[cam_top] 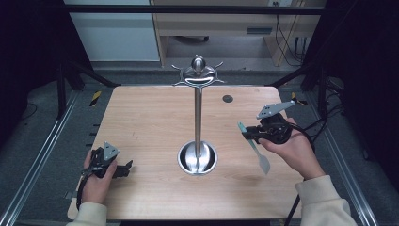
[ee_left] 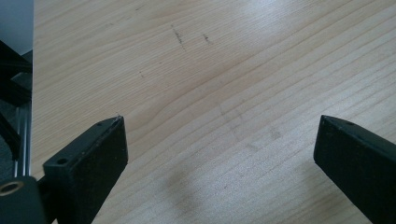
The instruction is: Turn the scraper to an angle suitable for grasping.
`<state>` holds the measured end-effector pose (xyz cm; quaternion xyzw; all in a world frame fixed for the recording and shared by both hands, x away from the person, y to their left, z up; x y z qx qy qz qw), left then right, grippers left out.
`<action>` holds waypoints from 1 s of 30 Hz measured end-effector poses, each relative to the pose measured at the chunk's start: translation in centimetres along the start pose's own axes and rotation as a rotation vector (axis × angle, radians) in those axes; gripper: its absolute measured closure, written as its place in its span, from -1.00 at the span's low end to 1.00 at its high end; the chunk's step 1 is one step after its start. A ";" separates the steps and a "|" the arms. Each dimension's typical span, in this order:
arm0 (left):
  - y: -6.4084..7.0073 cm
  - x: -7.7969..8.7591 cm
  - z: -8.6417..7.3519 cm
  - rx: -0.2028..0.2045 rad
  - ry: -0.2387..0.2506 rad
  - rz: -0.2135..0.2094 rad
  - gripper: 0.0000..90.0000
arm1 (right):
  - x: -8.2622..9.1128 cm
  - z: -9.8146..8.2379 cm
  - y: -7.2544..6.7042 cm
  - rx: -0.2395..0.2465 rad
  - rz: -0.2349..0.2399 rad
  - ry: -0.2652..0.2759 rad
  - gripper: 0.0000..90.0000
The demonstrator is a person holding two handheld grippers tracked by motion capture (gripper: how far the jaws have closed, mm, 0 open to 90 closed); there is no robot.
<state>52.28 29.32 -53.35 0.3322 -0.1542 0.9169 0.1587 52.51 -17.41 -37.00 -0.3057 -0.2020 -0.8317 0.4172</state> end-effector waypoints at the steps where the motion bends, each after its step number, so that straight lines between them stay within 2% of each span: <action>1: 0.0 0.0 0.0 0.000 0.000 0.001 -0.94 | 0.1 0.2 0.0 0.001 -0.002 0.020 0.66; 15: -0.1 0.1 0.0 0.003 0.004 -0.002 -0.94 | 1.1 3.0 -1.4 0.013 -0.013 0.201 0.66; 24: -0.1 0.0 0.1 0.005 0.005 -0.003 -0.94 | 2.2 4.3 -1.5 -0.002 -0.020 0.276 0.66; 30: -0.1 0.1 0.1 0.001 0.004 -0.003 -0.94 | 3.6 5.4 -1.6 0.001 -0.037 0.319 0.66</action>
Point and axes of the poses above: each handheld gripper's, and its own axes: x roughly backward along the jaws, z roughly out of its top, y roughly to its right, the point moved 7 cm from there along -x, roughly forward along the jaws, and after that the axes turned 5 degrees about x, right-handed, at the moved point
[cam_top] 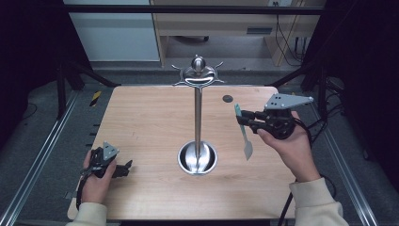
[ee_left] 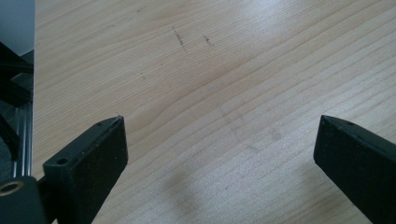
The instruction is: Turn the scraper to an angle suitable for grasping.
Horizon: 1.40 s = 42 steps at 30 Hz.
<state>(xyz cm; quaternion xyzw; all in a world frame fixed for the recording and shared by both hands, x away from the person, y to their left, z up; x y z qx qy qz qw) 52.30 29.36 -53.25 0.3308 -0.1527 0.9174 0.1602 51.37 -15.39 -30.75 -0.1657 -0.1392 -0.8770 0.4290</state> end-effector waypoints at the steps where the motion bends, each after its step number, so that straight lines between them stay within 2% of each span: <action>1: 0.0 0.0 0.0 0.000 -0.001 0.000 -0.94 | 0.2 0.3 0.0 0.001 -0.005 0.011 0.66; 8: 0.0 0.0 0.0 0.001 0.001 0.001 -0.94 | 1.4 2.0 -0.4 0.017 -0.019 0.051 0.66; 13: -0.1 0.0 0.1 0.004 0.004 0.000 -0.94 | 1.8 3.0 -1.0 0.027 0.004 0.072 0.66; 42: -0.1 0.1 0.0 0.004 0.002 0.001 -0.94 | 3.6 6.0 -2.0 0.047 -0.010 0.157 0.66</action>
Point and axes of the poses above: each handheld gripper's, and its own axes: x roughly backward along the jaws, z roughly out of its top, y roughly to its right, the point moved 7 cm from there along -x, roughly forward along the jaws, and after that the axes turned 5 degrees about x, right-handed, at the moved point
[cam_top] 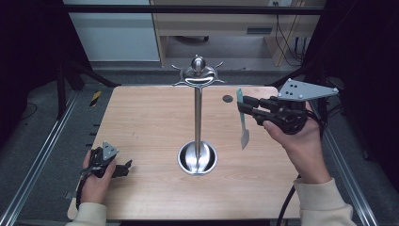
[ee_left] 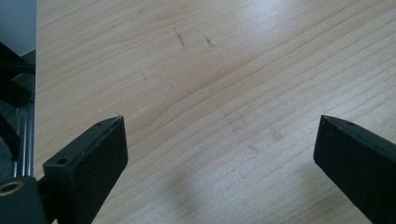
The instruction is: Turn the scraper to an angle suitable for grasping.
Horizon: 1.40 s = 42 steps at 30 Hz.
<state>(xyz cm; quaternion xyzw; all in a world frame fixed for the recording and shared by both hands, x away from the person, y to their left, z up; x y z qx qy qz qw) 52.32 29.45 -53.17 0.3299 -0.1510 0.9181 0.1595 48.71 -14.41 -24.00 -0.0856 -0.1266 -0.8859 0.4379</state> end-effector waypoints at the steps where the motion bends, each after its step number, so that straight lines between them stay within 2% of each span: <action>1: 0.0 0.0 0.0 0.000 0.000 0.000 -0.94 | 0.1 0.1 0.0 -0.004 0.003 0.007 0.66; 17: 0.0 0.0 0.0 -0.003 -0.001 -0.001 -0.94 | 0.2 1.3 -0.8 -0.003 0.030 0.042 0.66; 25: 0.1 -0.1 0.0 -0.004 -0.002 -0.002 -0.94 | -0.4 1.5 -0.2 -0.007 0.027 0.028 0.65; 34: 0.1 -0.1 0.0 -0.002 -0.001 -0.003 -0.94 | -1.6 1.8 0.4 -0.025 0.058 0.013 0.65; 42: 0.1 -0.1 0.0 -0.003 -0.002 -0.005 -0.94 | -2.1 1.8 0.3 -0.031 0.079 0.010 0.65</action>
Point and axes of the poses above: each handheld gripper's, and its own axes: x roughly backward along the jaws, z roughly out of its top, y roughly to its right, the point moved 7 cm from there along -x, roughly forward along the jaws, and after that the axes turned 5 degrees about x, right-handed, at the moved point
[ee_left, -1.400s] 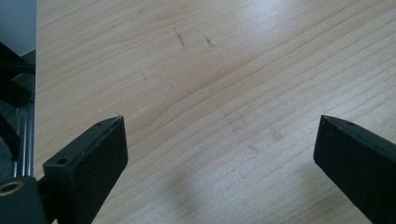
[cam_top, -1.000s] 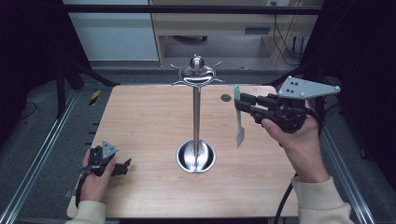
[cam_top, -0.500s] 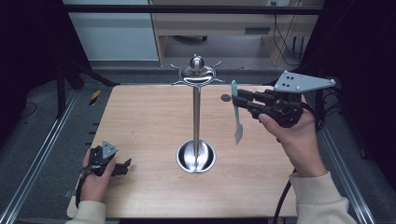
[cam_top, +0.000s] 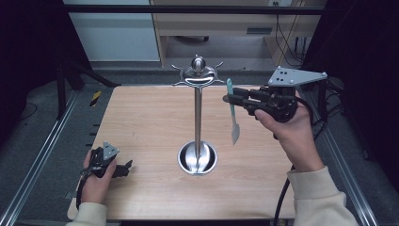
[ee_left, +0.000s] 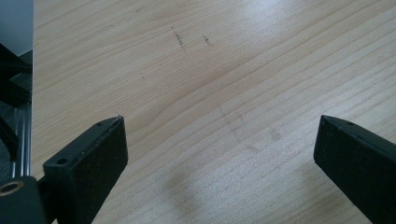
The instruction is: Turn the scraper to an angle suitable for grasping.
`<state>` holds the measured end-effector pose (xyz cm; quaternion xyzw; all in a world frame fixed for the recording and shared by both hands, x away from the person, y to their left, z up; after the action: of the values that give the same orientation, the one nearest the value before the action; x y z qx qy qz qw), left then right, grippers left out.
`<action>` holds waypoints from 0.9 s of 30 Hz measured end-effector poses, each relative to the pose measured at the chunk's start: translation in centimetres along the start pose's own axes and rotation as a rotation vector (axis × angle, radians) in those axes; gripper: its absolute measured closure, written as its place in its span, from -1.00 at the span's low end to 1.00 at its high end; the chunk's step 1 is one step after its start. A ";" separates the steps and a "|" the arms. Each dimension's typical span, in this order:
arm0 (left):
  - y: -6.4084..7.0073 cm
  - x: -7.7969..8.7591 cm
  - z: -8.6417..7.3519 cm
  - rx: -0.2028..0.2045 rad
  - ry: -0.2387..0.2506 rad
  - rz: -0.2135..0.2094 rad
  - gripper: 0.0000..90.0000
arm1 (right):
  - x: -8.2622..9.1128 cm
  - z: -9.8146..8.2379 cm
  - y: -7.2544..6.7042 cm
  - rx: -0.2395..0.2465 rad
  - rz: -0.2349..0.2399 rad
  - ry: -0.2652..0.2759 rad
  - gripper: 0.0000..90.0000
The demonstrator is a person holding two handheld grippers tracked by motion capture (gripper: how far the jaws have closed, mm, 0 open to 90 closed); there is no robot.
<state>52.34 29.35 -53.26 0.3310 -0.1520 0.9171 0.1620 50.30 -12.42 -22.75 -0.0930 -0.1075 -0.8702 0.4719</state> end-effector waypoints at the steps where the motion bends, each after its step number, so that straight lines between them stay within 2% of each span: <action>1: 0.0 0.0 0.0 0.000 0.000 0.000 -0.94 | 0.0 0.0 0.0 -0.001 0.001 -0.002 0.65; 15: 0.0 0.0 0.0 -0.002 -0.002 0.000 -0.94 | -0.2 0.0 0.0 -0.012 0.021 -0.007 0.65; 27: 0.0 0.0 0.0 -0.001 -0.001 0.000 -0.94 | -0.5 -0.1 0.0 -0.014 0.018 -0.022 0.65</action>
<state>52.35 29.34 -53.27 0.3314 -0.1526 0.9169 0.1620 50.63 -12.04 -23.03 -0.1068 -0.1058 -0.8655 0.4779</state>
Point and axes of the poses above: each handheld gripper's, and its own axes: x roughly backward along the jaws, z roughly out of its top, y roughly to its right, the point moved 7 cm from there along -x, roughly forward along the jaws, and after that the axes turned 5 degrees about x, right-handed, at the moved point
